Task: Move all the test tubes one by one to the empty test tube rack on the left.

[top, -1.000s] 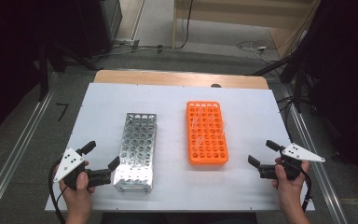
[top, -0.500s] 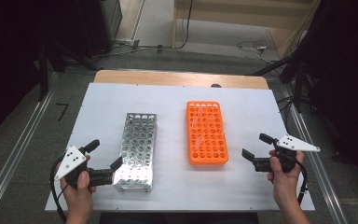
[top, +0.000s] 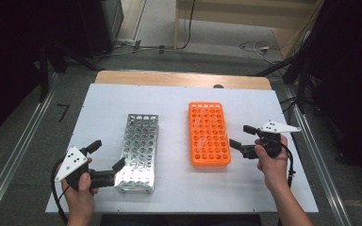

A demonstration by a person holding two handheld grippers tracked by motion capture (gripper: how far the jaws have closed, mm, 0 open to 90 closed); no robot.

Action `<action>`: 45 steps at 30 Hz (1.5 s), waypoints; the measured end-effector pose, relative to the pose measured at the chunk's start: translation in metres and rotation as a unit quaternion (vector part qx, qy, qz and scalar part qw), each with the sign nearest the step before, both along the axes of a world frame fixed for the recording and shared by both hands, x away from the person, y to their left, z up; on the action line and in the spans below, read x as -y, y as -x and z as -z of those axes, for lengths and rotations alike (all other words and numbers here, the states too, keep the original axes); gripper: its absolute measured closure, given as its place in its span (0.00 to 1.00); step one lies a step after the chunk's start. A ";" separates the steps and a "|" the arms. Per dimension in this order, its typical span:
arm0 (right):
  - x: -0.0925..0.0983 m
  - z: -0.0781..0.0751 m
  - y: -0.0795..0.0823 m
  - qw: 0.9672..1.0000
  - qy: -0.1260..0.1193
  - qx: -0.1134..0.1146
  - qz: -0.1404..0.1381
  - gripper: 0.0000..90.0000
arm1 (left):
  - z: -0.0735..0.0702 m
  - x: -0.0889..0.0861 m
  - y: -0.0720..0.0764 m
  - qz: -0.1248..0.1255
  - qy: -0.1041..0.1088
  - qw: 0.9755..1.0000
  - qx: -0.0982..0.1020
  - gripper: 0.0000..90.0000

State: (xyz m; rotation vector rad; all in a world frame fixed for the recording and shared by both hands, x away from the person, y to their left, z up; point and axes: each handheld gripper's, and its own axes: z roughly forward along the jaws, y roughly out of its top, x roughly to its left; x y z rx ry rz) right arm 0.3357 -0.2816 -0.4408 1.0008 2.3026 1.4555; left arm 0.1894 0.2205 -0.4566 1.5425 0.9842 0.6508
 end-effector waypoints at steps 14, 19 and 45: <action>-0.025 0.023 -0.019 0.999 0.023 -0.044 0.018 0.59 | 0.000 0.003 -0.001 0.005 0.001 1.000 -0.003 0.00; -0.031 0.030 -0.019 0.998 0.035 -0.043 0.015 0.71 | 0.001 0.003 -0.001 0.005 0.001 1.000 -0.004 0.00; -0.030 0.017 -0.005 0.998 0.025 0.014 0.051 0.82 | -0.021 0.023 -0.004 0.031 -0.020 0.999 -0.010 0.00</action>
